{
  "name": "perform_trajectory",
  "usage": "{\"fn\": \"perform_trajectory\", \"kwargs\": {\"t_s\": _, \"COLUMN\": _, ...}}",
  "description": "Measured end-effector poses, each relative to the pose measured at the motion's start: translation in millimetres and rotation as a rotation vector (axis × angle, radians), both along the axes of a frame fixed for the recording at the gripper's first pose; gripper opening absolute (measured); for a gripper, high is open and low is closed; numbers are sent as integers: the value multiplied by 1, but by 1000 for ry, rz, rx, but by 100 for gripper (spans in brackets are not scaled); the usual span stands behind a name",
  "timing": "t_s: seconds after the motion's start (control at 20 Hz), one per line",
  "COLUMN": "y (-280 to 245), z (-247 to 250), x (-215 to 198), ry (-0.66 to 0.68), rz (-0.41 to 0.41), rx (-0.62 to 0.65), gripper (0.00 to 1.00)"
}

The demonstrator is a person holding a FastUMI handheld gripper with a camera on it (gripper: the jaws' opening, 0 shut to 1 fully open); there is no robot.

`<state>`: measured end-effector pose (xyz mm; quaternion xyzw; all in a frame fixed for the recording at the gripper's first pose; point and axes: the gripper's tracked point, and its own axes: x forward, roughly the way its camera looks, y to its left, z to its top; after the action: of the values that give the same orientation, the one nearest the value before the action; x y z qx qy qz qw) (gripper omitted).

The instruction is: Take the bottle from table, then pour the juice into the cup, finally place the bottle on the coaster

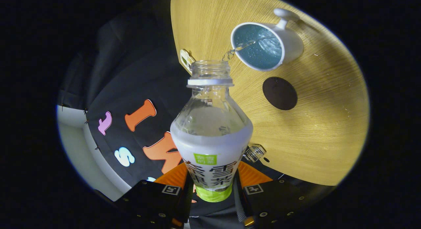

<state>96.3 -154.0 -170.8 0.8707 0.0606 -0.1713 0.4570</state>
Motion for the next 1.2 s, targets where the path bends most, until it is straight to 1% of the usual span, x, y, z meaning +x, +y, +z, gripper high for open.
{"fn": "perform_trajectory", "kwargs": {"t_s": 0.35, "y": -2, "z": -1, "x": -2, "ry": 22, "rz": 5, "rx": 2, "gripper": 56}}
{"fn": "perform_trajectory", "kwargs": {"t_s": 0.55, "y": -2, "z": 2, "x": -4, "ry": 0, "rz": -4, "rx": 29, "gripper": 55}}
{"fn": "perform_trajectory", "kwargs": {"t_s": 0.75, "y": -2, "z": -1, "x": -3, "ry": 6, "rz": 9, "rx": -13, "gripper": 56}}
{"fn": "perform_trajectory", "kwargs": {"t_s": 0.85, "y": -2, "z": -3, "x": -4, "ry": 13, "rz": 36, "rx": -87, "gripper": 56}}
{"fn": "perform_trajectory", "kwargs": {"t_s": 0.95, "y": 1, "z": -5, "x": -3, "ry": 29, "rz": 90, "rx": -203, "gripper": 55}}
{"fn": "perform_trajectory", "kwargs": {"t_s": 1.15, "y": -2, "z": 0, "x": 0, "ry": 80, "rz": 185, "rx": -493, "gripper": 55}}
{"fn": "perform_trajectory", "kwargs": {"t_s": 1.2, "y": -8, "z": 3, "x": 1, "ry": 97, "rz": 196, "rx": -571, "gripper": 55}}
